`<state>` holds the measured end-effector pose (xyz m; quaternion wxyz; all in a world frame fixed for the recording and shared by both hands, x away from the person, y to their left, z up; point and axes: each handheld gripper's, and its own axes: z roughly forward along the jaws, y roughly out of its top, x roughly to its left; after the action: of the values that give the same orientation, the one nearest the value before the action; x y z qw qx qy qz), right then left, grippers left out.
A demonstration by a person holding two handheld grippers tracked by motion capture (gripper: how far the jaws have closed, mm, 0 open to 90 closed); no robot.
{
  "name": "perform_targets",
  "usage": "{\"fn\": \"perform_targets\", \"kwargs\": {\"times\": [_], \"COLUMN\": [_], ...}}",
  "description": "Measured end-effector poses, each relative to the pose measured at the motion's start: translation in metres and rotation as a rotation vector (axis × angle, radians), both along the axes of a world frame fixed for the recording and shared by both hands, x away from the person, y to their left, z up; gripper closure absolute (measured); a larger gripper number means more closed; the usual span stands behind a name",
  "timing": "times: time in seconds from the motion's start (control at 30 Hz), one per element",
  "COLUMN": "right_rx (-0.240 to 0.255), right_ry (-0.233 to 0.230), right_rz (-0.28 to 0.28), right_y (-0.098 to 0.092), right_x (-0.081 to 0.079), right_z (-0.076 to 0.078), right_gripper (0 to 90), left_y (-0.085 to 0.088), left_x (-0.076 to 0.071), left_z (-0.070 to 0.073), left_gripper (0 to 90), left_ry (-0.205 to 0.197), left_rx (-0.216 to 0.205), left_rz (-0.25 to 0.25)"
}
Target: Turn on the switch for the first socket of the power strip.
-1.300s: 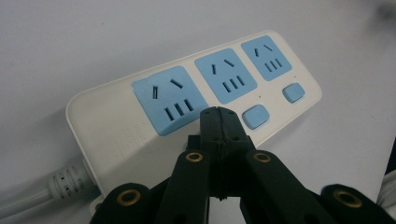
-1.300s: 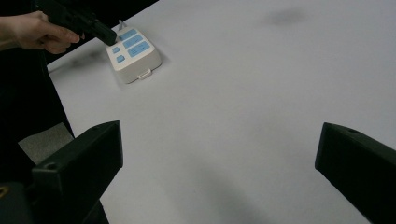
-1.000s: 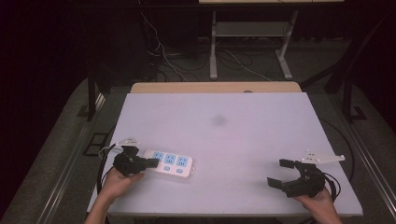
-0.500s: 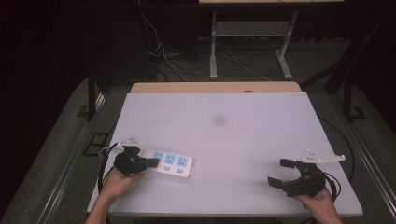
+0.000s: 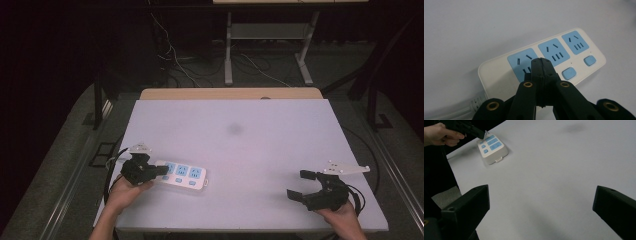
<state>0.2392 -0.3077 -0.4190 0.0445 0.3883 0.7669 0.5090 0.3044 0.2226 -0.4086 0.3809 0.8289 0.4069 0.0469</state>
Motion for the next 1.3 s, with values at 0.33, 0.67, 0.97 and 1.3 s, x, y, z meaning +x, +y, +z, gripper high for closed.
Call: {"fn": "perform_targets", "kwargs": {"times": [0.33, 0.67, 0.97, 1.3], "right_rx": [0.001, 0.005, 0.004, 0.005], "right_ry": [0.001, 0.003, 0.004, 0.006], "right_rz": [-0.002, -0.005, -0.002, -0.001], "right_y": [0.000, -0.001, 0.000, 0.000], "right_x": [0.000, -0.001, -0.001, -0.001], "right_z": [0.000, 0.000, 0.000, -0.001], "right_gripper": [0.5, 0.5, 0.5, 0.5], "left_y": [-0.001, 0.006, 0.009, 0.006], "left_x": [0.000, -0.012, -0.030, -0.047], "left_z": [0.014, 0.026, 0.033, 0.035], "left_gripper": [89.2, 88.8, 76.7, 49.6], "left_ry": [-0.029, -0.075, -0.119, -0.172], "left_rx": [0.008, -0.039, -0.094, -0.142], "left_rz": [0.012, 0.057, 0.068, 0.078]}}
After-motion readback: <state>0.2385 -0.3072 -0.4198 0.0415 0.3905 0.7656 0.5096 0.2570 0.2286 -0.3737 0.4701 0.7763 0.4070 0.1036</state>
